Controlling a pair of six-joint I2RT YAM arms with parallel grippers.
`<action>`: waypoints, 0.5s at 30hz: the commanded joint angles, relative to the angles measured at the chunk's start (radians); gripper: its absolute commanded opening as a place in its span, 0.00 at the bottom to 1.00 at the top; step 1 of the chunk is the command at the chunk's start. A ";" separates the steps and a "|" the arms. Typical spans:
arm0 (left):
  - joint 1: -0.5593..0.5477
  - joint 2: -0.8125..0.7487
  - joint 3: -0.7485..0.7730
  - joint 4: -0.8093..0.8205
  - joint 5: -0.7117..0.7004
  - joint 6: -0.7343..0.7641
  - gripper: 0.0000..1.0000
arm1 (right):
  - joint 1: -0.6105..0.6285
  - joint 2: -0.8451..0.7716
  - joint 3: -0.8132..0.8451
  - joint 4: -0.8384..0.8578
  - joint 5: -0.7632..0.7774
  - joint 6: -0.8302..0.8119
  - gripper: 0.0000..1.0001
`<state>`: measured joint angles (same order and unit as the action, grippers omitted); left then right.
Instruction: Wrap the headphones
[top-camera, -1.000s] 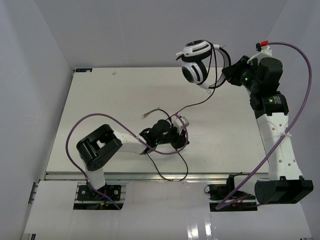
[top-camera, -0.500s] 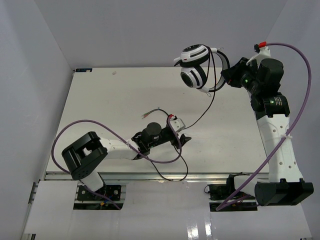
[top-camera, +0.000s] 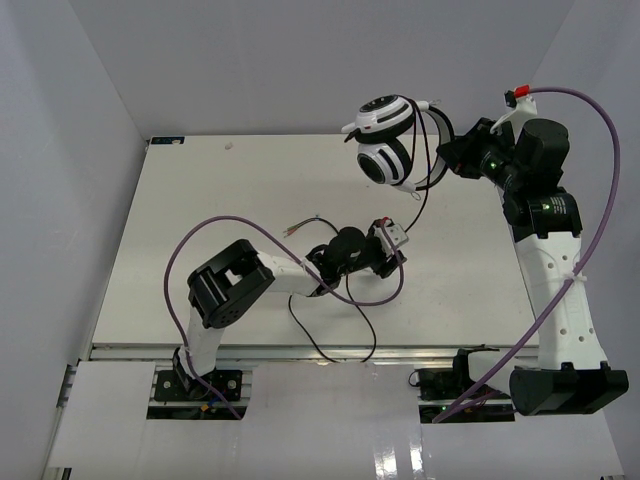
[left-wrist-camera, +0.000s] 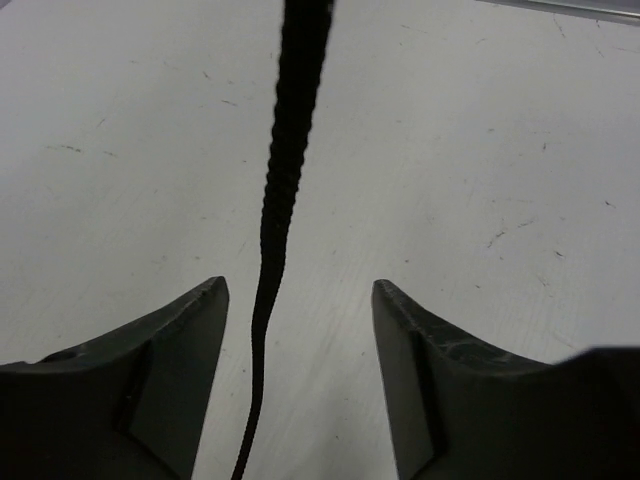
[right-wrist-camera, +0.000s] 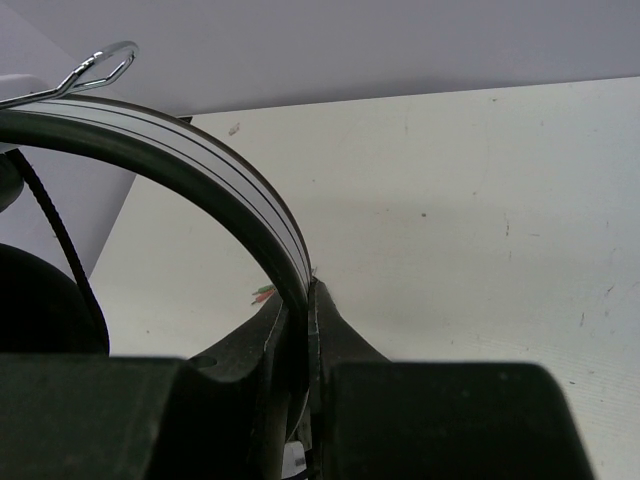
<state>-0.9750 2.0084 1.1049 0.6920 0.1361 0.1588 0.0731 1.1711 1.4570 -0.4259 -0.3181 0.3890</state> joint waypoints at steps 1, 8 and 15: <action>0.012 -0.007 0.041 -0.018 -0.003 -0.005 0.49 | -0.002 -0.048 0.052 0.066 -0.049 0.042 0.08; 0.012 -0.009 0.028 0.001 0.026 -0.039 0.01 | -0.002 -0.055 0.042 0.066 -0.064 0.047 0.08; 0.013 -0.193 -0.207 0.102 0.142 -0.107 0.00 | -0.022 -0.053 0.035 0.069 -0.006 -0.007 0.08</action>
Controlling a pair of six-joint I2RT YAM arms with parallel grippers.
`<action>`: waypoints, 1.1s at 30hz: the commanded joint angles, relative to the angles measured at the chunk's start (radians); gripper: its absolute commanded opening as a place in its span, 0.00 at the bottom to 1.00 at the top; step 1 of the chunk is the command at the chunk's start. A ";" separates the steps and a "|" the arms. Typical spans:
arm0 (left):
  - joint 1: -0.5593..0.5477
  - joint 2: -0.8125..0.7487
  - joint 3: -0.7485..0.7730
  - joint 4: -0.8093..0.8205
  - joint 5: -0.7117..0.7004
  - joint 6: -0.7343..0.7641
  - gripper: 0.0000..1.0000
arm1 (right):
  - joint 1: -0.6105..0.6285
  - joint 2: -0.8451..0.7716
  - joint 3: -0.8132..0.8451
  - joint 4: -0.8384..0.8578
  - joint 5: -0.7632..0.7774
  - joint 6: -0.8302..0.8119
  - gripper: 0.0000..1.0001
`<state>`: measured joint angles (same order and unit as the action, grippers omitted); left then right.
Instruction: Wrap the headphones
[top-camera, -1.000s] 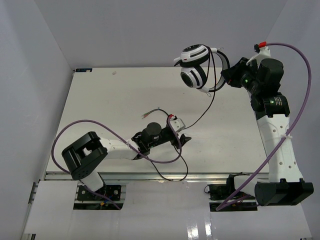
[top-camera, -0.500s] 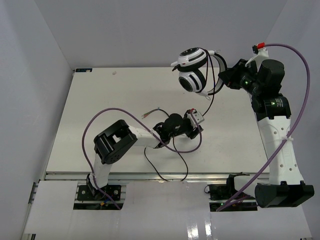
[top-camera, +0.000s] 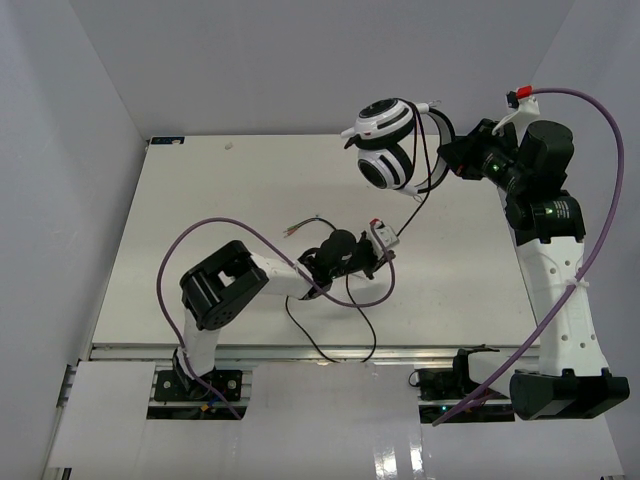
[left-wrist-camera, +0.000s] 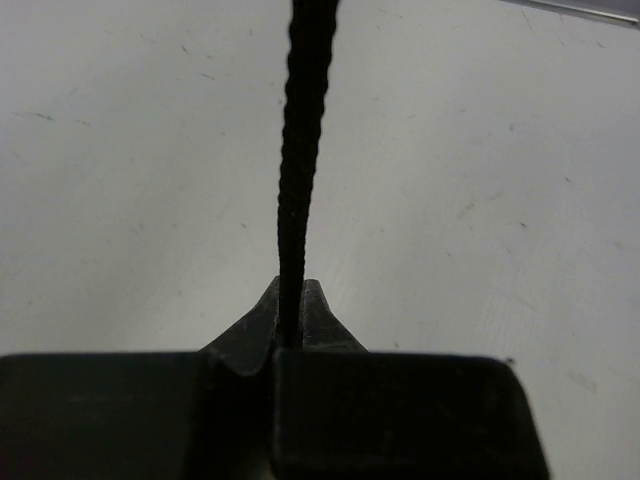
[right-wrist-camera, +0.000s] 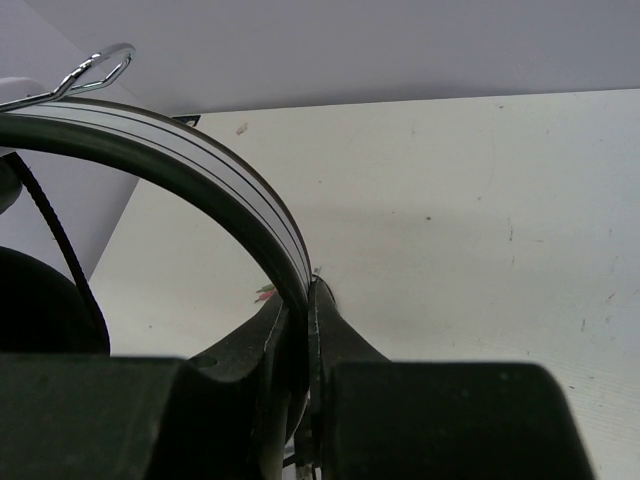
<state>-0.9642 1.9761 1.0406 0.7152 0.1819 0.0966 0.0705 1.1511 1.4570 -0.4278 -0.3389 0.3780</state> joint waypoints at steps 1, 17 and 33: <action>0.000 -0.204 -0.221 0.107 0.115 -0.050 0.00 | -0.022 -0.027 0.034 0.074 0.029 0.001 0.08; -0.047 -0.469 -0.312 -0.048 0.340 -0.009 0.00 | -0.026 0.031 -0.020 0.098 0.118 -0.029 0.08; 0.313 -0.390 -0.249 -0.199 0.522 -0.070 0.00 | -0.104 -0.132 -0.093 0.086 -0.533 -0.548 0.08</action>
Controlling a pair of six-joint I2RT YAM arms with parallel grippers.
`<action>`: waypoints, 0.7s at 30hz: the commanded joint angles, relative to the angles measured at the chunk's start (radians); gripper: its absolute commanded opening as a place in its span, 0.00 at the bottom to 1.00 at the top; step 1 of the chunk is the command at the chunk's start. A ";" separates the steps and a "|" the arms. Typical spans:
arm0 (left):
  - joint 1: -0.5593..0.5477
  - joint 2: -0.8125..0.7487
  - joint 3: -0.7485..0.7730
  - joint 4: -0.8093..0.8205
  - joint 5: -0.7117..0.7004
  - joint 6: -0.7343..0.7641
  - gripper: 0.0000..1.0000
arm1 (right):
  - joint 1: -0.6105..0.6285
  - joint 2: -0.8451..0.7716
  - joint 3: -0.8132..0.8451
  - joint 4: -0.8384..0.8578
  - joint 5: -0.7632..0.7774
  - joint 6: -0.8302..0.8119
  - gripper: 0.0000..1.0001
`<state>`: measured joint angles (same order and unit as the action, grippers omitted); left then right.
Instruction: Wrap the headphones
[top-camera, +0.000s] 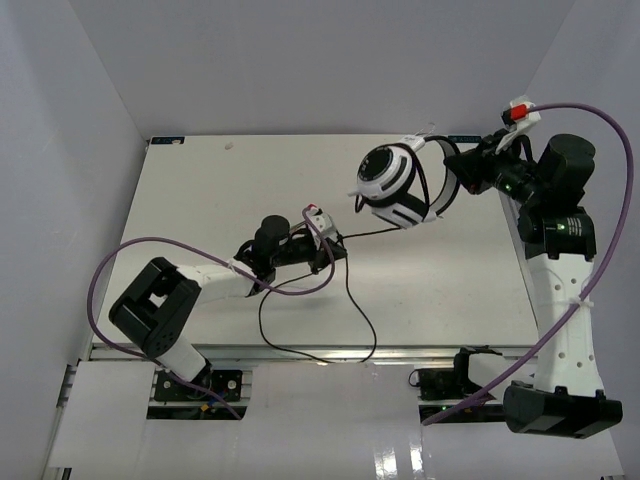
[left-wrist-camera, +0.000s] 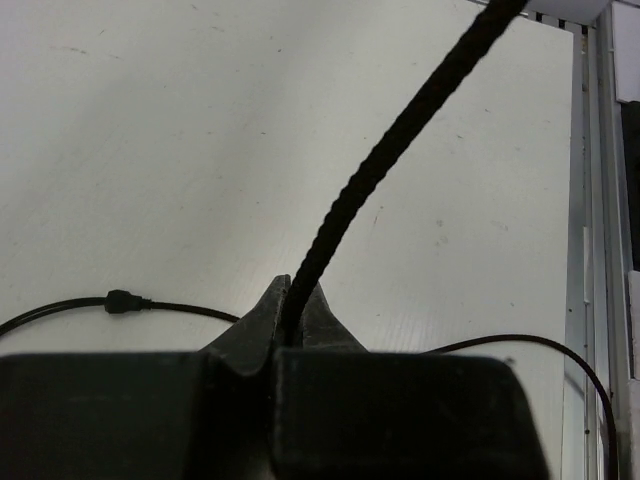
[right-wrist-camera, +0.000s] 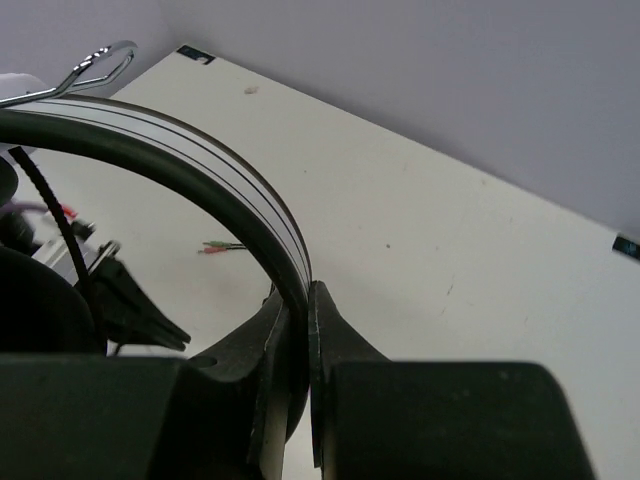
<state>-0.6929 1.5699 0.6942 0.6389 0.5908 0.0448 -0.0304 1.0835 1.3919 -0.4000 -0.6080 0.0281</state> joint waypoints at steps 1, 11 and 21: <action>0.056 0.025 0.123 -0.157 0.124 -0.013 0.00 | -0.003 -0.072 -0.038 0.037 -0.301 -0.262 0.08; 0.178 0.128 0.649 -0.725 0.273 -0.131 0.00 | 0.027 -0.173 -0.262 -0.119 -0.139 -0.718 0.08; 0.174 0.224 0.891 -0.995 0.589 -0.341 0.00 | 0.243 -0.211 -0.451 0.126 0.423 -0.830 0.08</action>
<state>-0.5240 1.7981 1.5572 -0.2459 1.0145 -0.1729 0.1247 0.8926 0.9856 -0.4349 -0.4755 -0.7534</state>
